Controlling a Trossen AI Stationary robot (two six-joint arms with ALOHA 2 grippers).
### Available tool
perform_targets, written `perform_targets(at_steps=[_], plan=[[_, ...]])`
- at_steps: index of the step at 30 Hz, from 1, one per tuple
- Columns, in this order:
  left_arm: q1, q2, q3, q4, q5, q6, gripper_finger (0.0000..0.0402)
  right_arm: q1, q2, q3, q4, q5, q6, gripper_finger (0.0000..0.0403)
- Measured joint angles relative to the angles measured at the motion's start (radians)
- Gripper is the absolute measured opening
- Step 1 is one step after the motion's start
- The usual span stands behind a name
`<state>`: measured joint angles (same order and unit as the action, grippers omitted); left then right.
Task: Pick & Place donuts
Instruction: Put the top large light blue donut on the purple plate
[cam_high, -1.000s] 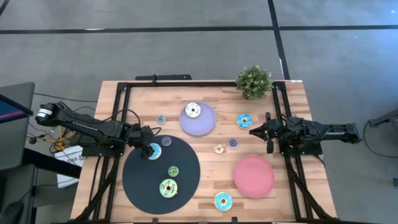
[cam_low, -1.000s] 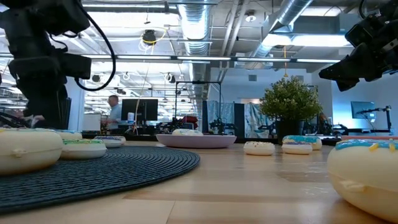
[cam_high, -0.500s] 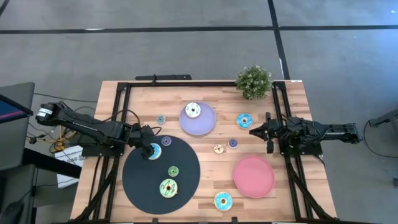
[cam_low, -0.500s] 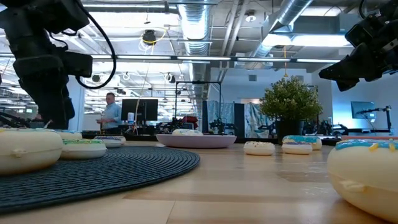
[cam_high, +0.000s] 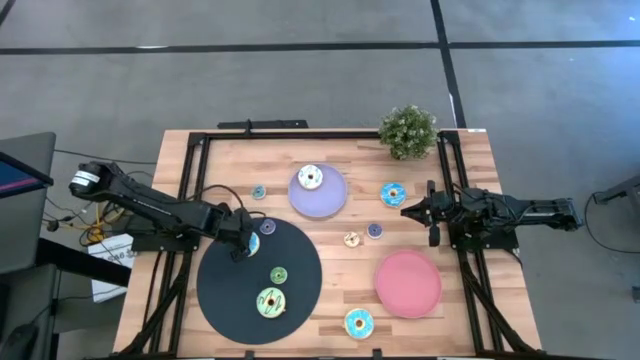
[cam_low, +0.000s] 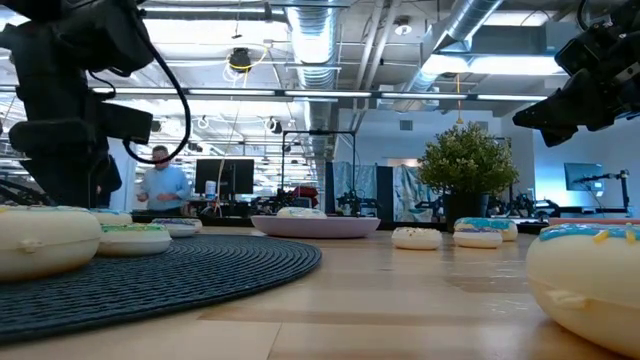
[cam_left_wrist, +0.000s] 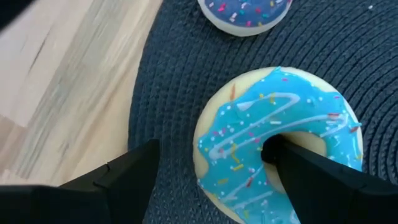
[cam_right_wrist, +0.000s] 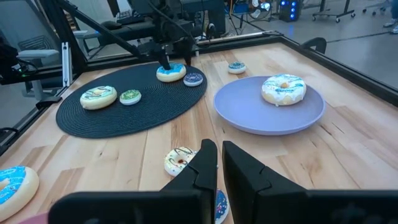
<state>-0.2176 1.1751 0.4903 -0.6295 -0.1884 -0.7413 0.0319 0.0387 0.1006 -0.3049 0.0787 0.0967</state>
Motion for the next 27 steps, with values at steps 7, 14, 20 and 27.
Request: perform_targets(at_steps=[7, 14, 20, 27], plan=[[0.000, 0.007, 0.005, -0.002, 0.000, 0.000, 0.0296, 0.000, 0.000, 0.000, 0.000, 0.000, 0.000, 0.0017], [0.000, 0.007, 0.005, 0.000, 0.001, -0.012, 0.0240, 0.000, 0.000, 0.000, 0.000, 0.000, 0.000, 0.0017], [0.000, 0.007, 0.005, 0.000, 0.002, -0.013, 0.0211, 0.000, 0.000, 0.000, 0.000, 0.000, 0.000, 0.0017], [0.000, 0.007, 0.005, -0.001, 0.024, -0.014, 0.0178, 0.000, 0.000, 0.000, 0.000, 0.000, 0.000, 0.0017]])
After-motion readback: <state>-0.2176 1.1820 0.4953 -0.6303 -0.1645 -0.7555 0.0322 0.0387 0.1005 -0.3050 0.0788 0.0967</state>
